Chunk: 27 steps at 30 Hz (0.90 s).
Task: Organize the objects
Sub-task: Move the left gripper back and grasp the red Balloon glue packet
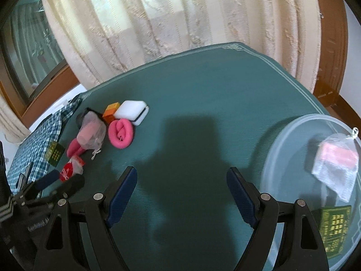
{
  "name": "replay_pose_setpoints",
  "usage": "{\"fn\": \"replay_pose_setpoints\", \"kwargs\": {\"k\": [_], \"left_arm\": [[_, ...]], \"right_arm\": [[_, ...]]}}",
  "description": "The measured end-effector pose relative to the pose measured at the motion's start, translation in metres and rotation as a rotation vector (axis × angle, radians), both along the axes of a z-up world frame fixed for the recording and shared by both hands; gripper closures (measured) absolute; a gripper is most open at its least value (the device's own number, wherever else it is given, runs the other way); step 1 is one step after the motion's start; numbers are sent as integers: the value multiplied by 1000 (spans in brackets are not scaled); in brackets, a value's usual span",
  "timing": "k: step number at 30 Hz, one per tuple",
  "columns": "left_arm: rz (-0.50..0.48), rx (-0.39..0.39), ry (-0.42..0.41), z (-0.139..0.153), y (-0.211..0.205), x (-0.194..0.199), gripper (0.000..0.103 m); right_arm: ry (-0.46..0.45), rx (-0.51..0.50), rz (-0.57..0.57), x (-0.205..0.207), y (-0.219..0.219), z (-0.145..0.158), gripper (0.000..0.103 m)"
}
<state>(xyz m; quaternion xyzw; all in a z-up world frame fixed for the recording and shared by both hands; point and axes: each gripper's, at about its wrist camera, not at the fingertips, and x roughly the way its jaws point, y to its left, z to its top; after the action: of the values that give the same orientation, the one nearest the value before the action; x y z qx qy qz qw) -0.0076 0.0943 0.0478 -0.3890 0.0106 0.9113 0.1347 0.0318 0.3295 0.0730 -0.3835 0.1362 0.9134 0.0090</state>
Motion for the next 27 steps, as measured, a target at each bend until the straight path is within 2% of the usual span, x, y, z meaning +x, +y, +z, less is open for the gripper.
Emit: {"fn": "replay_pose_setpoints", "kwargs": {"k": [11,27], "left_arm": [[85,-32,3,-6,-39,-25,4],[77,-48,-51,-31,-44,-43,4]], "right_arm": [[-32,15,66,-23,-33,-9,20],[-49,19,120,-60,-60,-12,20]]}}
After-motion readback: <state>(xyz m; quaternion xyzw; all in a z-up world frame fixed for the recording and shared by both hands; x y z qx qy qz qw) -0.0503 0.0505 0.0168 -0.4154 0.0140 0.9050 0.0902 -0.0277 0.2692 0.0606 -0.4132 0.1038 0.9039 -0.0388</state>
